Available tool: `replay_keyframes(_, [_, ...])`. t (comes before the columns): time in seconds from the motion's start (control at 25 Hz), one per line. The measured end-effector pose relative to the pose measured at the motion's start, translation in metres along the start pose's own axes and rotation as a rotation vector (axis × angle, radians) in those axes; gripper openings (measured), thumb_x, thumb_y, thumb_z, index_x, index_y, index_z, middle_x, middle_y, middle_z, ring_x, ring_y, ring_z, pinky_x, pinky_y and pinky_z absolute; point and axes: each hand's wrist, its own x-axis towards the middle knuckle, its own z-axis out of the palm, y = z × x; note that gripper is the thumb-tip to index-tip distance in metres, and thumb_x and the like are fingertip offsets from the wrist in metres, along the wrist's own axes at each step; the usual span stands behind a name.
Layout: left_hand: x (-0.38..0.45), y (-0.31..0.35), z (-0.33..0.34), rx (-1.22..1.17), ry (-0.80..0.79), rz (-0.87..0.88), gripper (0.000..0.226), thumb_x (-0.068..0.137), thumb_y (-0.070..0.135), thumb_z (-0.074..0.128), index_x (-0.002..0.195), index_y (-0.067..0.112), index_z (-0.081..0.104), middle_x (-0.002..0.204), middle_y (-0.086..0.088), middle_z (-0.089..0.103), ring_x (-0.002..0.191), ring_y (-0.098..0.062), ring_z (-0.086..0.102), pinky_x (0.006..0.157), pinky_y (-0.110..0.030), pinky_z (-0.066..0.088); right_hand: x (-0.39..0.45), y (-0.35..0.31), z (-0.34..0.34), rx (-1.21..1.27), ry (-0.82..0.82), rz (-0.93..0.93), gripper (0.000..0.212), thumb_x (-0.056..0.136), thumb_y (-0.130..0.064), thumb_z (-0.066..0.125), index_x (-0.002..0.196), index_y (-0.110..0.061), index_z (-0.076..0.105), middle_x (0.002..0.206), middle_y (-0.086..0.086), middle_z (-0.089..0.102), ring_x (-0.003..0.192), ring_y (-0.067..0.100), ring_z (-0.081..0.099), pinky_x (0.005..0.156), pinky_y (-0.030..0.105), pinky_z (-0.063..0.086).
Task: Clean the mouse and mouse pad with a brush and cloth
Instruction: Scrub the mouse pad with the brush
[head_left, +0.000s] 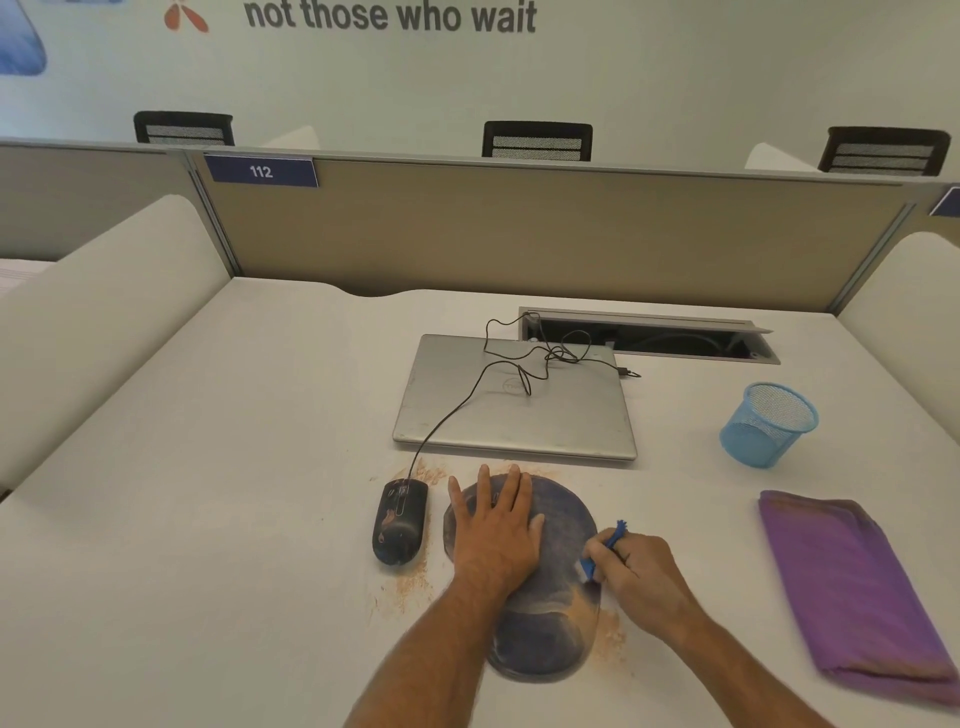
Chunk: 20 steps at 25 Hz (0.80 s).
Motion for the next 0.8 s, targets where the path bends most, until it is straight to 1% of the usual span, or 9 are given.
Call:
replay_keyframes(0.08, [-0.0002, 0.0005, 0.0006, 0.002, 0.005, 0.0, 0.065, 0.103, 0.057, 0.007, 0.16, 0.027, -0.005, 0.169, 0.005, -0.009, 0.152, -0.032, -0.019, 0.096, -0.06, -0.04, -0.0018, -0.0007, 0.0005, -0.017, -0.044, -0.007, 0.036, 0.093, -0.019, 0.056, 0.058, -0.016, 0.066, 0.063, 0.003, 0.065, 0.058, 0.01, 0.059, 0.06, 0.031, 0.049])
replay_keyframes(0.2, [-0.0006, 0.0013, 0.0011, 0.012, 0.023, 0.001, 0.065, 0.104, 0.056, 0.008, 0.16, 0.026, -0.003, 0.169, 0.004, -0.009, 0.152, -0.032, -0.019, 0.101, -0.062, -0.036, -0.0025, 0.0, -0.0015, 0.039, 0.068, -0.051, 0.039, 0.095, -0.019, 0.057, 0.057, -0.021, 0.064, 0.064, 0.002, 0.068, 0.061, 0.01, 0.063, 0.063, 0.032, 0.05])
replay_keyframes(0.32, [-0.0013, 0.0024, 0.0014, 0.042, 0.044, 0.044, 0.061, 0.105, 0.053, 0.01, 0.16, 0.027, 0.002, 0.169, 0.005, -0.008, 0.152, -0.032, -0.018, 0.106, -0.066, -0.03, -0.0023, -0.0033, -0.0007, -0.056, -0.035, -0.014, 0.038, 0.095, -0.023, 0.055, 0.059, -0.02, 0.065, 0.064, 0.0, 0.067, 0.062, 0.012, 0.062, 0.064, 0.032, 0.051])
replay_keyframes(0.4, [-0.0013, 0.0037, 0.0012, 0.075, 0.047, 0.075, 0.059, 0.106, 0.051, 0.011, 0.16, 0.027, 0.005, 0.169, 0.005, -0.005, 0.152, -0.032, -0.017, 0.102, -0.065, -0.033, -0.0017, -0.0045, -0.0006, -0.022, -0.022, -0.009, 0.039, 0.095, -0.02, 0.055, 0.056, -0.021, 0.063, 0.061, 0.0, 0.065, 0.059, 0.011, 0.06, 0.063, 0.033, 0.049])
replay_keyframes(0.48, [-0.0014, 0.0048, 0.0004, 0.1, 0.046, 0.088, 0.058, 0.107, 0.049, 0.012, 0.159, 0.025, 0.01, 0.169, 0.003, 0.001, 0.153, -0.032, -0.015, 0.098, -0.063, -0.037, -0.0018, -0.0043, -0.0009, 0.0, 0.023, -0.019, 0.04, 0.096, -0.022, 0.055, 0.056, -0.022, 0.064, 0.063, -0.002, 0.067, 0.061, 0.01, 0.062, 0.061, 0.028, 0.05])
replay_keyframes(0.6, [-0.0013, 0.0066, -0.0009, 0.12, 0.05, 0.102, 0.055, 0.108, 0.046, 0.015, 0.157, 0.023, 0.02, 0.168, 0.001, 0.012, 0.153, -0.032, -0.011, 0.095, -0.062, -0.04, -0.0045, -0.0062, 0.002, -0.067, -0.049, 0.01, 0.035, 0.095, -0.024, 0.056, 0.062, -0.016, 0.067, 0.064, 0.0, 0.067, 0.06, 0.011, 0.061, 0.061, 0.028, 0.05])
replay_keyframes(0.64, [-0.0014, 0.0069, -0.0012, 0.123, 0.053, 0.106, 0.054, 0.108, 0.045, 0.016, 0.157, 0.023, 0.022, 0.168, 0.002, 0.014, 0.153, -0.032, -0.01, 0.094, -0.062, -0.041, -0.0053, -0.0067, 0.0026, -0.06, -0.038, 0.005, 0.036, 0.095, -0.022, 0.056, 0.061, -0.016, 0.066, 0.062, 0.001, 0.066, 0.058, 0.011, 0.06, 0.059, 0.027, 0.049])
replay_keyframes(0.72, [-0.0021, 0.006, -0.0016, 0.118, 0.055, 0.108, 0.053, 0.108, 0.044, 0.017, 0.156, 0.023, 0.023, 0.167, 0.002, 0.015, 0.154, -0.033, -0.009, 0.094, -0.062, -0.041, -0.0063, -0.0063, 0.0026, -0.009, 0.032, -0.023, 0.041, 0.096, -0.021, 0.056, 0.055, -0.022, 0.062, 0.059, -0.001, 0.064, 0.056, 0.009, 0.061, 0.053, 0.018, 0.047])
replay_keyframes(0.8, [-0.0023, 0.0057, -0.0021, 0.103, 0.053, 0.101, 0.051, 0.108, 0.043, 0.019, 0.156, 0.025, 0.024, 0.167, 0.003, 0.015, 0.154, -0.033, -0.009, 0.094, -0.063, -0.041, -0.0065, -0.0075, 0.0026, -0.043, -0.002, -0.018, 0.042, 0.096, -0.023, 0.055, 0.054, -0.023, 0.061, 0.06, -0.002, 0.064, 0.056, 0.008, 0.06, 0.053, 0.017, 0.045])
